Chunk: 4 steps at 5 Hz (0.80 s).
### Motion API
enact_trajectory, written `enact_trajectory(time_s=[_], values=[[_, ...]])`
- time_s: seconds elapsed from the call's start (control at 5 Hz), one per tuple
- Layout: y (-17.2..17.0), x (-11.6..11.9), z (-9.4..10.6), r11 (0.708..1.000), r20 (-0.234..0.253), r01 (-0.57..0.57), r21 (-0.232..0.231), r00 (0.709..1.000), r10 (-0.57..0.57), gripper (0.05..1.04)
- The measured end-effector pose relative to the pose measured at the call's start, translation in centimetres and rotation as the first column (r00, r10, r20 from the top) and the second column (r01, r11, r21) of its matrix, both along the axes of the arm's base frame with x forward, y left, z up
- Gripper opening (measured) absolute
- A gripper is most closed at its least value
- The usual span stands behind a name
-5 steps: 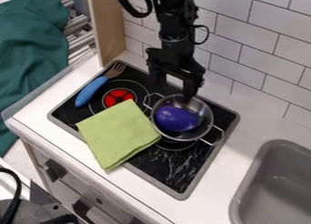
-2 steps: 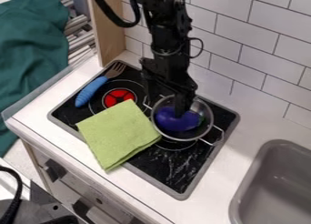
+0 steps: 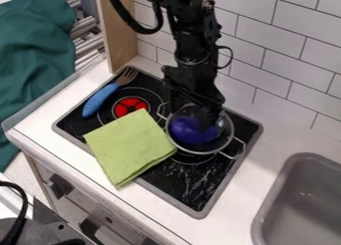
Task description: Put the eggplant on top of the green cloth
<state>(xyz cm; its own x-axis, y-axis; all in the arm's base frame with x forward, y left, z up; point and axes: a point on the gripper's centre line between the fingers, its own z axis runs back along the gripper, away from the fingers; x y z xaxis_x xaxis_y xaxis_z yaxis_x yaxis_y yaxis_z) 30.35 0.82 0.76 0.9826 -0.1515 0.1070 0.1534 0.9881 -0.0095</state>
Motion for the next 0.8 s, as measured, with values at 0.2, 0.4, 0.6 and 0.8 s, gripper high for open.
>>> enact_trajectory(time_s=[0.2,0.4,0.6,0.8], values=[[-0.5,0.3,-0.3,1.0,-0.005,0.007,0.003,1.0,-0.007,1.005],[-0.8,0.6,-1.6,1.0,-0.042,0.015,-0.012,0.999,-0.016,1.005],[-0.7,0.5,-2.7,0.999,-0.085,0.026,-0.022,0.996,-0.028,1.005],[-0.6,0.4,-3.8,0.999,-0.115,0.018,-0.038,0.993,-0.022,1.005]])
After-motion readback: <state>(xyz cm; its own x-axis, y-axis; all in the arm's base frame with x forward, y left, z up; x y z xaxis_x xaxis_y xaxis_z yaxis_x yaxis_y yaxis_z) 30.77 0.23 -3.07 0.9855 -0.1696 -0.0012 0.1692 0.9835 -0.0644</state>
